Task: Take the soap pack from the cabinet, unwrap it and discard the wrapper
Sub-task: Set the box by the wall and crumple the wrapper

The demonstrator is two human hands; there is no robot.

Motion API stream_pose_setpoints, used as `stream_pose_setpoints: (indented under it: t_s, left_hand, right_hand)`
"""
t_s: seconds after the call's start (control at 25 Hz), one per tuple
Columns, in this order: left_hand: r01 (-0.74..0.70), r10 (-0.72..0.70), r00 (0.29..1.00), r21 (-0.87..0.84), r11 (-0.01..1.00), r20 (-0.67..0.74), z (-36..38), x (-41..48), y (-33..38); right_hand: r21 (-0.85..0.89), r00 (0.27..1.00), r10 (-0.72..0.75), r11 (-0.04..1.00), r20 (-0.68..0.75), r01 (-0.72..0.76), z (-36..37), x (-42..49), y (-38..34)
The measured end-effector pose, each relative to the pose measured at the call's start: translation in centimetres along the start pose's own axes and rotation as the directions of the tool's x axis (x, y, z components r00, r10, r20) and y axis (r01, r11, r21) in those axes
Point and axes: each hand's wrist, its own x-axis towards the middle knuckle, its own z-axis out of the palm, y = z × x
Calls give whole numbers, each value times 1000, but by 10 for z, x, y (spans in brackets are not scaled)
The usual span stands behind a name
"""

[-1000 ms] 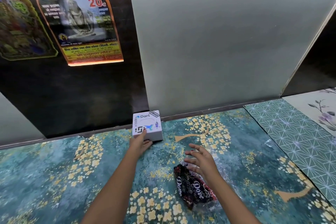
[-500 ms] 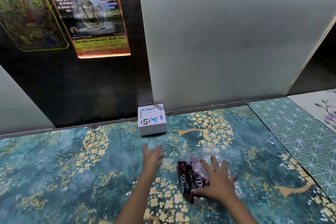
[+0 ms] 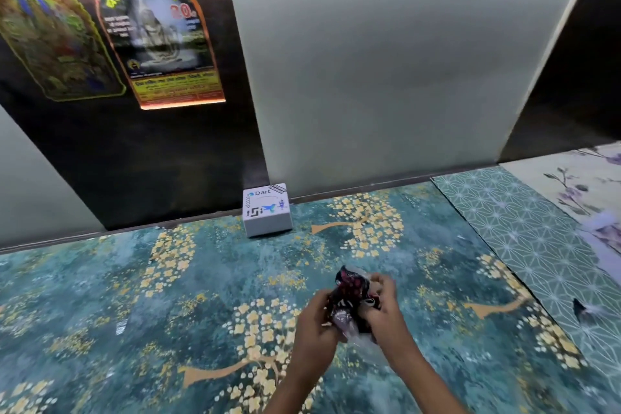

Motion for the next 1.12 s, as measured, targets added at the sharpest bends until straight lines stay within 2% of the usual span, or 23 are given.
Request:
stream_pose_setpoints:
  t_s: [0.08,0.12,0.2,0.24,0.32,0.44,0.48,0.56,0.6,0.64,0.72,0.76,0.88,0.96,1.04,1.12]
  left_hand:
    - [102,-105,994,-100,990,-23,16,-8,19]
    - [195,-198,980,-163,967,-4,22,-12,25]
    - [393,-381,919,-331,858,101,31,-27,29]
    - [460,-436,886,-392,797,155,37,-38,30]
    - [531,-491,845,-431,730,211,53,-67,28]
    - [593,-518,801,-514,620,299,87,-116,36]
    - [614,-509,785,-554,563,353,99,-134,41]
    - [626,-431,779,-608,489,456,122,-166,44]
    - [632,-416,775,-571,525,476,136,-182,41]
    - [620,-407,779,-493,610,476,151,-200,41]
    - [513,-395,824,-241,824,405,187,-237,35]
    - [452,-377,850,-144,880,367,203,-252,35]
    - [311,-309,923,31,950,230,237,-285,34]
    - [215,-229,970,153,965,79,250,-295,32]
    - [244,-244,970,154,957,-19,262,-301,33]
    - [392,-392,920,-41,919,12,280,-308,42]
  right_hand:
    - [-41,973,-88,994,215,99,-21,-21,-3]
    - [-51,928,-106,990,357,133,-34,-33,-4]
    - [-125,827,-87,974,555,187,-62,-60,-12]
    - [-206,811,-79,949,580,240,-76,-73,-13]
    - [-312,830,-119,890,545,332,-95,-100,-13]
    - [-350,879,-310,829,362,436,-113,-146,-8]
    - [-390,890,-367,804,269,449,-124,-163,-1]
    - [-391,923,-375,839,87,377,-152,-195,18]
    - [-363,937,-349,871,22,333,-169,-213,29]
    - [-328,950,-311,900,-18,288,-183,-231,40]
    - [-248,972,-221,949,-82,195,-209,-272,58]
    - [-178,980,-161,974,-119,139,-218,-288,64]
    - [94,967,6,995,-256,19,-237,-333,65]
    - [160,973,18,987,-230,20,-243,-355,58]
    - [87,996,-31,995,-79,37,-246,-369,55]
    - [-139,992,-117,984,-52,109,-252,-380,56]
